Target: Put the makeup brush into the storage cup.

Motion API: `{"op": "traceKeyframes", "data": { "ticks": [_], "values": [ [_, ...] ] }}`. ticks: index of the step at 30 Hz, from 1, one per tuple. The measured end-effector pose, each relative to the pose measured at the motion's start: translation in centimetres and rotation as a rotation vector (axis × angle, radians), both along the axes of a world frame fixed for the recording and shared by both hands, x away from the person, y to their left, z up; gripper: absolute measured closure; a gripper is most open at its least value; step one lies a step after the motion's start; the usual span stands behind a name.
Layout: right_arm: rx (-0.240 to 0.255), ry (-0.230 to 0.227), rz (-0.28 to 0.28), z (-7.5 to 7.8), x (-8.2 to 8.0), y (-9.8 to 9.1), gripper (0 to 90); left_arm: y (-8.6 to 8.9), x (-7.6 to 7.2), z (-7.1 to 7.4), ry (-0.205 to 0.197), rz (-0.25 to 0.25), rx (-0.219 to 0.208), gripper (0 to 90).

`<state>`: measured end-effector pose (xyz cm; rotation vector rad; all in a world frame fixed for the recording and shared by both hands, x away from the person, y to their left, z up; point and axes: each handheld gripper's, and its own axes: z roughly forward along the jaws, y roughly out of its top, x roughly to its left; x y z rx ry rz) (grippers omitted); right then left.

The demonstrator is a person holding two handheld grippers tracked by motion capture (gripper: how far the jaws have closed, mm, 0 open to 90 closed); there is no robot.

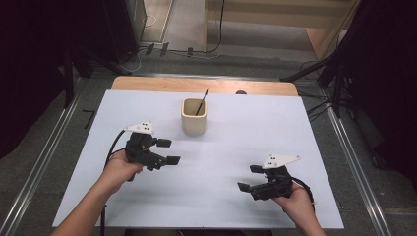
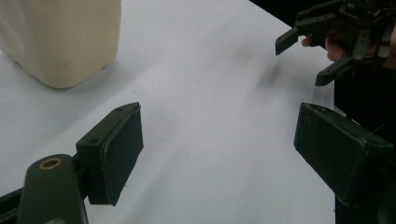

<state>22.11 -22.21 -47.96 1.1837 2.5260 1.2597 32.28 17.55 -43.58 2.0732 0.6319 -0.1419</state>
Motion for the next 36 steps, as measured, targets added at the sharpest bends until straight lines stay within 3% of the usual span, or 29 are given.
{"op": "traceKeyframes", "data": {
  "ticks": [4,11,21,36],
  "values": [
    [-0.002,-0.001,-0.001,0.0,0.0,0.0,20.6,0.5,-0.8,-0.3,-0.045,0.009,-0.007,15.9],
    [-0.002,0.005,-0.009,0.0,0.1,-0.1,20.6,1.0,-2.3,-1.0,-0.101,-0.009,0.054,15.9],
    [-0.002,-0.002,-0.014,-0.2,0.2,-0.2,20.6,1.6,-3.8,-1.7,-0.116,-0.034,0.065,15.9],
    [-0.004,0.003,-0.021,-0.2,0.4,-0.4,20.6,3.0,-5.2,-2.7,-0.133,-0.013,0.090,15.9]
  ]
}}
